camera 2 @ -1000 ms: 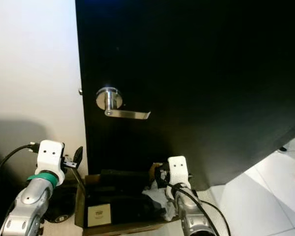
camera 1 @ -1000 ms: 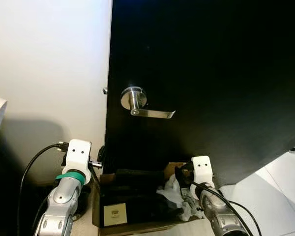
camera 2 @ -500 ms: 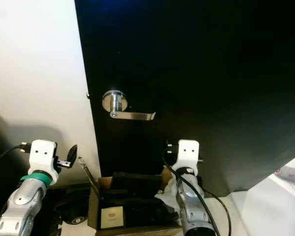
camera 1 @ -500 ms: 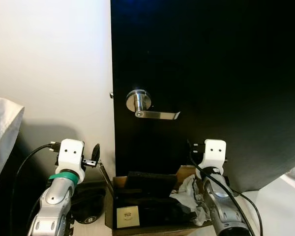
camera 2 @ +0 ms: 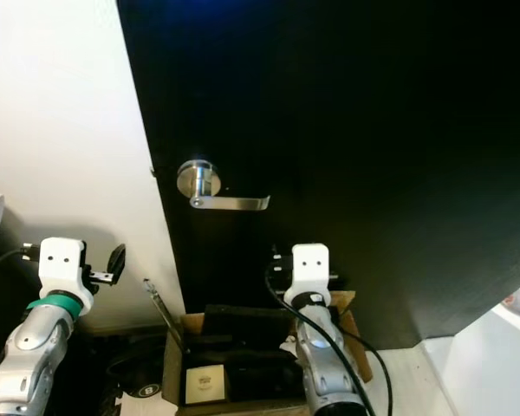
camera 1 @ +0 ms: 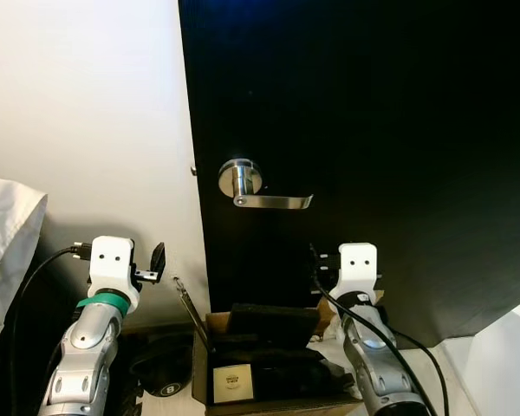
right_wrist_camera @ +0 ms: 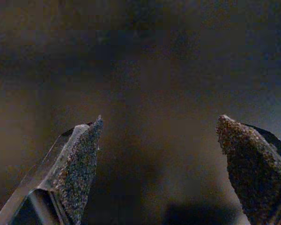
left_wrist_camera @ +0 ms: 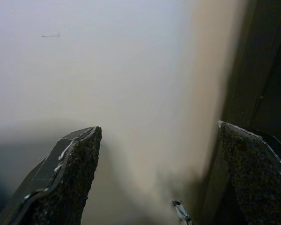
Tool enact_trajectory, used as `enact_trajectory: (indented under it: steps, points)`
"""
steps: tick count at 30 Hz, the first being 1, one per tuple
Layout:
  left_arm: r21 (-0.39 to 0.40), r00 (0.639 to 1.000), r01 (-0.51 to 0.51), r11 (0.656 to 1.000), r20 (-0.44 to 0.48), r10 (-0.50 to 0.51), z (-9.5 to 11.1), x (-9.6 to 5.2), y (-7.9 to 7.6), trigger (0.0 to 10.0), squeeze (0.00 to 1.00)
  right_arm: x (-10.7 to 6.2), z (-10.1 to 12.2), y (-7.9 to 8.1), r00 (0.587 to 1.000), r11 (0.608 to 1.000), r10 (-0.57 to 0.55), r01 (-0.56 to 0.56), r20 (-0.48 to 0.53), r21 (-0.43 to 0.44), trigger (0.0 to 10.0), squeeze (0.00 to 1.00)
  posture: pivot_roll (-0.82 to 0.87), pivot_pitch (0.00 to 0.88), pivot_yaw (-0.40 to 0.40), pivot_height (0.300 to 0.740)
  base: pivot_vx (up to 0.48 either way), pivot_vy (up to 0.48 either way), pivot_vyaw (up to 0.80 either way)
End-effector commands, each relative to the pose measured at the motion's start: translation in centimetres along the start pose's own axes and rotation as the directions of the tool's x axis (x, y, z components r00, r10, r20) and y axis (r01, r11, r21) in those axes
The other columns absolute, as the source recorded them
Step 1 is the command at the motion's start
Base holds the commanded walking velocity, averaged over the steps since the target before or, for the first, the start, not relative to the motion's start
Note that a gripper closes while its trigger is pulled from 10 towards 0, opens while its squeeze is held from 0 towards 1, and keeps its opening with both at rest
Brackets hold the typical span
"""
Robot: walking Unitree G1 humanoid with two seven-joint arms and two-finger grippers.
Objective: Clean up the room
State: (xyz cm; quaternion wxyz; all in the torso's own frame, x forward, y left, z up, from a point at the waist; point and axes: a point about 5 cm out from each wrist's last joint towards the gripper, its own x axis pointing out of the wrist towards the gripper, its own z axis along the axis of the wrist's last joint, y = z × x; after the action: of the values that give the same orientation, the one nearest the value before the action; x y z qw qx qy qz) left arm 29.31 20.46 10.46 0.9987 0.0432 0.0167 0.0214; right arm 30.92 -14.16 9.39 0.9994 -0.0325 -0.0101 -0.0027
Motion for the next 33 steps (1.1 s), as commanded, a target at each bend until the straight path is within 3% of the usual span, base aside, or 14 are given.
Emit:
enact_trajectory:
  steps: [1,14,33]
  points:
    - [-0.013,1.000,0.007,1.000,-0.008,-0.007,-0.3,0.0,-0.2,10.0,0.00,-0.3,-0.2,0.4,1.000,1.000,0.008,-0.008,-0.015,-0.007,10.0,0.00,0.09,0.000,0.071,0.740,0.000,0.000,0.00]
    - [-0.017,0.999,0.044,0.999,-0.003,-0.044,-0.4,0.0,-1.0,10.0,0.00,0.1,-0.5,1.1,0.998,1.000,0.019,-0.020,-0.054,-0.017,10.0,0.00,0.09,0.000,0.048,0.740,0.000,0.000,0.00]
    - [-0.021,0.998,0.061,0.998,0.005,-0.061,-0.6,-0.3,-1.3,10.0,0.00,0.0,-0.8,0.7,0.997,1.000,0.007,-0.007,-0.083,0.003,10.0,0.00,0.09,0.000,0.031,0.740,0.000,0.000,0.00]
